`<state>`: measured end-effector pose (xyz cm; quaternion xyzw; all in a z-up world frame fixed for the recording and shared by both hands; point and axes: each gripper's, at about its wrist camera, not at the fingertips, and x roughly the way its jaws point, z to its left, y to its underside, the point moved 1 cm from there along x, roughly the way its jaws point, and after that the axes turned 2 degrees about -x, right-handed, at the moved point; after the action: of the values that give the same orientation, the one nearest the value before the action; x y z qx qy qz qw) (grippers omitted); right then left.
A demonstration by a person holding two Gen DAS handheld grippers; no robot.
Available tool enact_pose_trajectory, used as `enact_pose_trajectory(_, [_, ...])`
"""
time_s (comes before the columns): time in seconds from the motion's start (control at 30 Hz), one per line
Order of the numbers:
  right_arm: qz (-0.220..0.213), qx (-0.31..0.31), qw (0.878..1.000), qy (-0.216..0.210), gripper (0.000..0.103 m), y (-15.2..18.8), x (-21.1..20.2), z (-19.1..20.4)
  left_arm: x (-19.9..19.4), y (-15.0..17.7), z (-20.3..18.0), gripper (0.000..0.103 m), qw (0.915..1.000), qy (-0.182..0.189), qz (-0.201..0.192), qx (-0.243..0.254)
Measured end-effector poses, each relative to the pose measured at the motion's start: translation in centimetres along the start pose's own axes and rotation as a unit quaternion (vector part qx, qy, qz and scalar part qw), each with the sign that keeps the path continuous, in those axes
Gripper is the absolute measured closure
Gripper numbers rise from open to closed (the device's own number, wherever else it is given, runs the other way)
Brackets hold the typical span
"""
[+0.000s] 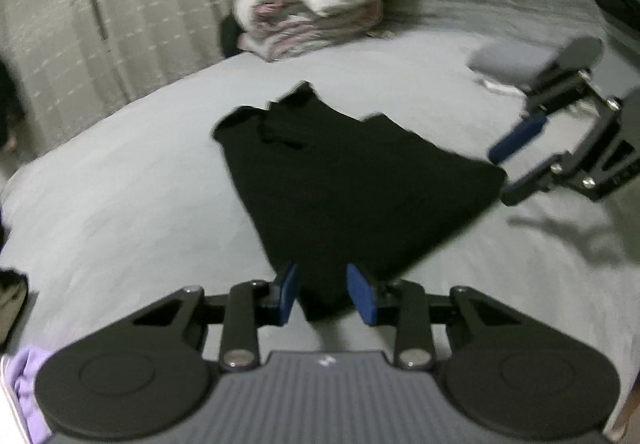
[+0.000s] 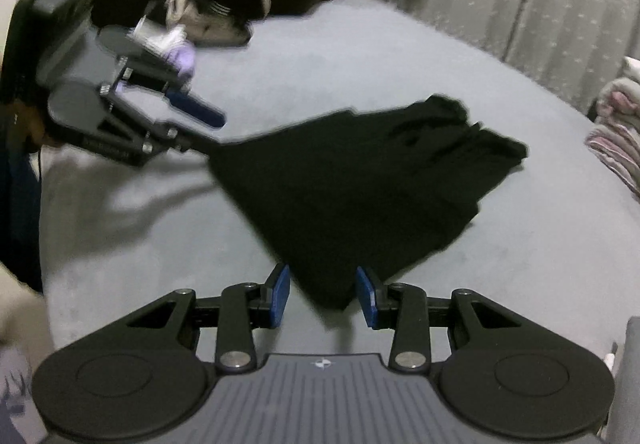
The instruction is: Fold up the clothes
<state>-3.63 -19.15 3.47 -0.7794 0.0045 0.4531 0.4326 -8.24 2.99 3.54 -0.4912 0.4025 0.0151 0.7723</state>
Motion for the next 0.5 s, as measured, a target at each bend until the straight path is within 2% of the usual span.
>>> enact_pose_trajectory(0.17, [0.009, -0.026, 1.0, 0.015, 0.066, -0.2, 0.8, 0.6, 1.8, 0.5, -0.1, 0.065, 0.9984, 0.051, 0.02, 0.016])
enact_pose_trajectory(0.3, [0.016, -0.061, 0.998, 0.018, 0.066, 0.3, 1.2, 1.3, 3.0, 0.6, 0.4, 0.058, 0.9975, 0.059, 0.026, 0.029])
enact_pose_trajectory(0.43, [0.019, -0.077, 0.997, 0.024, 0.066, 0.3, 1.7, 1.4, 3.4, 0.7, 1.1, 0.04, 0.9968, 0.063, 0.03, 0.039])
enact_pose_trajectory(0.5, [0.014, -0.077, 0.997, 0.023, 0.066, 0.3, 1.8, 1.4, 3.5, 0.7, 1.5, 0.037, 0.9965, 0.064, 0.032, 0.044])
